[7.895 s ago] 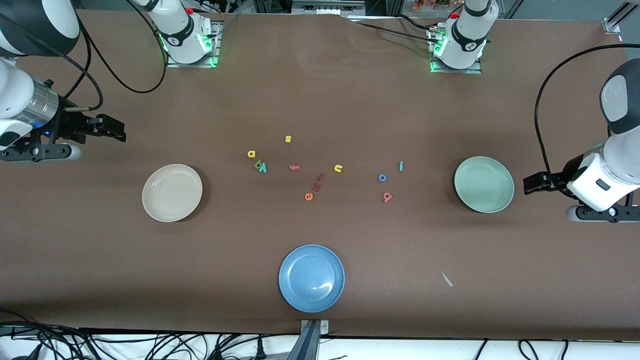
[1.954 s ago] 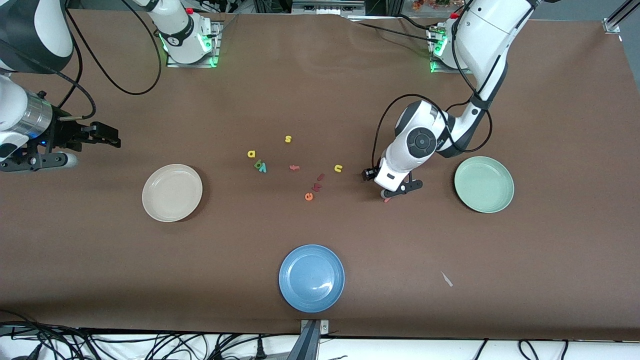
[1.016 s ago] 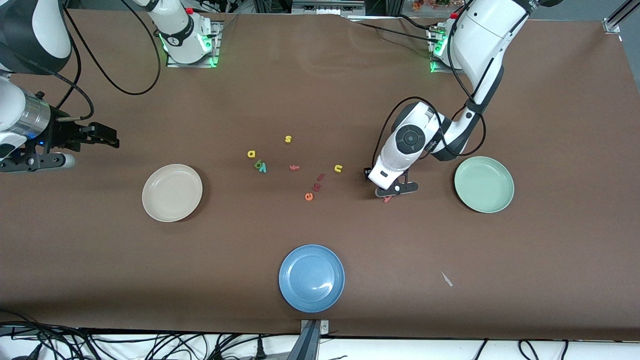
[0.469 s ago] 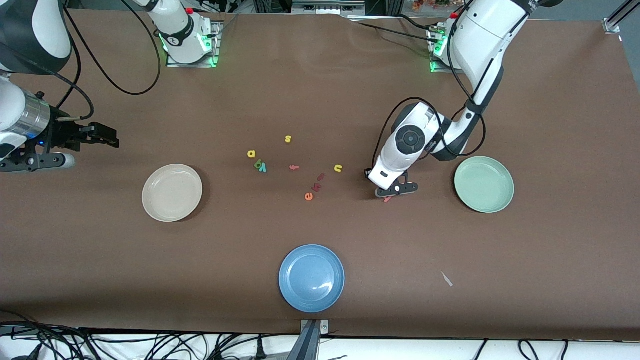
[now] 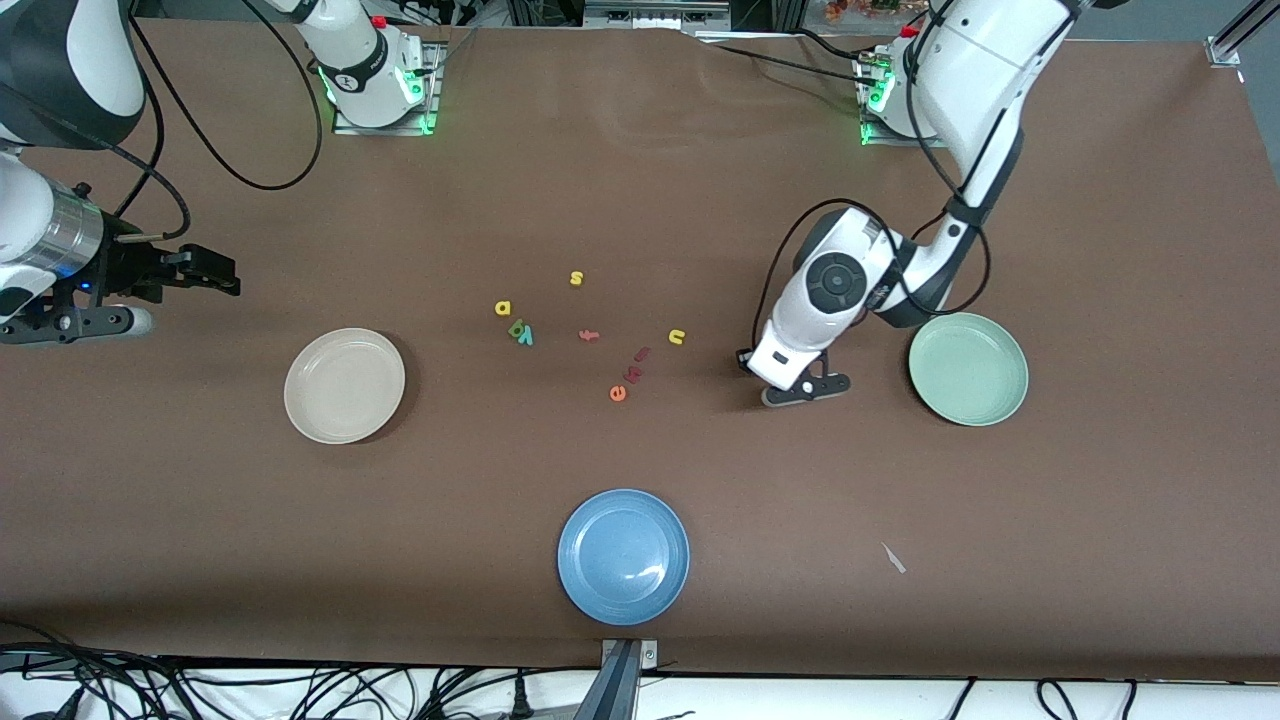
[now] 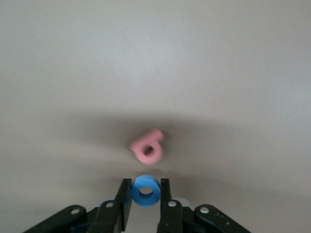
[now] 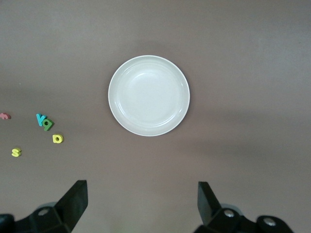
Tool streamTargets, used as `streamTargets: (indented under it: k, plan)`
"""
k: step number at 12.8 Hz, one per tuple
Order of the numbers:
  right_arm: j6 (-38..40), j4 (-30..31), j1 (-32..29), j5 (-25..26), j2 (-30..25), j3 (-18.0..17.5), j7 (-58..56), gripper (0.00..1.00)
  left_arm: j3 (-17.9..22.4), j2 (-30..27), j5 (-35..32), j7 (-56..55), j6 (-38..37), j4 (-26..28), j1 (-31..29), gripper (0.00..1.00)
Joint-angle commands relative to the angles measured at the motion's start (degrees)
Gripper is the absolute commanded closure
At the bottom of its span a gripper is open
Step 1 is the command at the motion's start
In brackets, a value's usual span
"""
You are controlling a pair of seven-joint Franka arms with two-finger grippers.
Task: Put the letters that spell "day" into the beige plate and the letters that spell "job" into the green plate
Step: 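Lower the left gripper and grasp the blue ring letter, then carry the blue ring to the green plate and open the left gripper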
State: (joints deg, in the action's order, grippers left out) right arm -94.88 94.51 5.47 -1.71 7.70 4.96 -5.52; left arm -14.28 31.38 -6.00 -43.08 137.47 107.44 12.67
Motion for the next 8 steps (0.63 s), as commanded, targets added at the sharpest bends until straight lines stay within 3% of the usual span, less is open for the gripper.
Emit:
streamTargets:
  k: [1,5,8]
  plan:
    - [-0.22,0.76,-0.11,-1.02,-0.49,0.31,-0.81,0.00,-0.57,-5.80,-1.03,7.53,-10.17,-1.70,-6.14,0.95]
    - [-0.22,0.68,-0.02,-0.93,-0.40,0.13,-0.54,0.00,-0.57,-8.36,-0.94,27.47,-19.50,-2.24,-16.16,0.94]
    - [0.05,0.59,-0.02,-0.93,-0.40,0.05,-1.07,0.00,-0.48,-7.40,-1.03,41.71,-20.75,-0.66,-23.19,0.93]
